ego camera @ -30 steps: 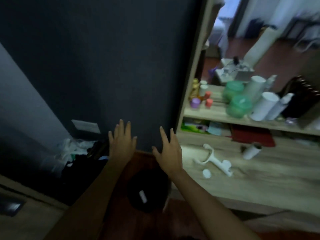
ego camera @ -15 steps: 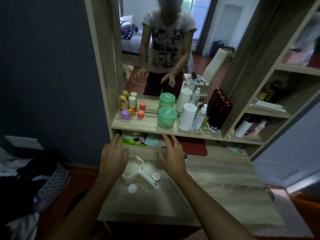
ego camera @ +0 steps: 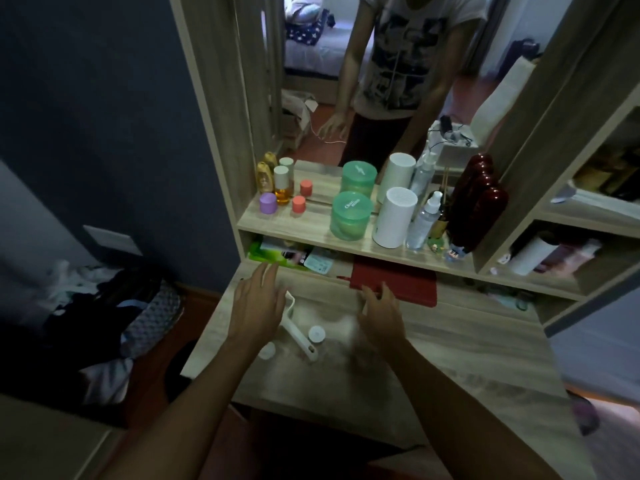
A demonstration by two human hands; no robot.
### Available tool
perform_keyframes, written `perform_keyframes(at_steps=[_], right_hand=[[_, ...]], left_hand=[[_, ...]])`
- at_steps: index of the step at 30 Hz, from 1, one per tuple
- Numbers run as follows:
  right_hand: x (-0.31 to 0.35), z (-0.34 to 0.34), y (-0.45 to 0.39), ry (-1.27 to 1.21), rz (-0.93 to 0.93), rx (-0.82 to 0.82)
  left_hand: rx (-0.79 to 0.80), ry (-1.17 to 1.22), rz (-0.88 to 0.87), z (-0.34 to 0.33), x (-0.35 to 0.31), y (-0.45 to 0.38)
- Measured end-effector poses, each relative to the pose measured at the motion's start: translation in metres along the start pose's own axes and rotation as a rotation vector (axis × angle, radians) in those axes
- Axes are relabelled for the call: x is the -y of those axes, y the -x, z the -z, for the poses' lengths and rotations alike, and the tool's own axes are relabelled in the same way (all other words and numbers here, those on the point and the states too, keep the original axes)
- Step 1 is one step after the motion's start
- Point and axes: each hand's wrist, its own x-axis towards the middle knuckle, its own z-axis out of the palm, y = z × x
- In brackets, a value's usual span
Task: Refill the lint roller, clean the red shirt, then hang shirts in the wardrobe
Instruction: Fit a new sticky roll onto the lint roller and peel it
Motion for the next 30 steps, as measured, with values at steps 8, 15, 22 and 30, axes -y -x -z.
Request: perform_keyframes(at_steps=[8, 15, 22, 30], right_hand=[[0.031, 0.028, -0.009, -0.532, 0.065, -0.103], [0.122, 0.085, -0.003, -1.003, 0.229, 0.156], [0.182, 0.095, -0.010, -1.336, 0.174, 0.229], [0.156, -0.055, 0.000, -0.066, 0.546, 0.362]], left_hand=[[0.024, 0.037, 0.029, 0.019, 0.008, 0.000], [0.094, 0.205, -0.219, 0.069, -0.001, -0.031], [-0.015, 0.449, -0.035, 0.097, 0.026, -0.054], [-0.068, 0.616, 0.224, 0.109, 0.055, -0.054]])
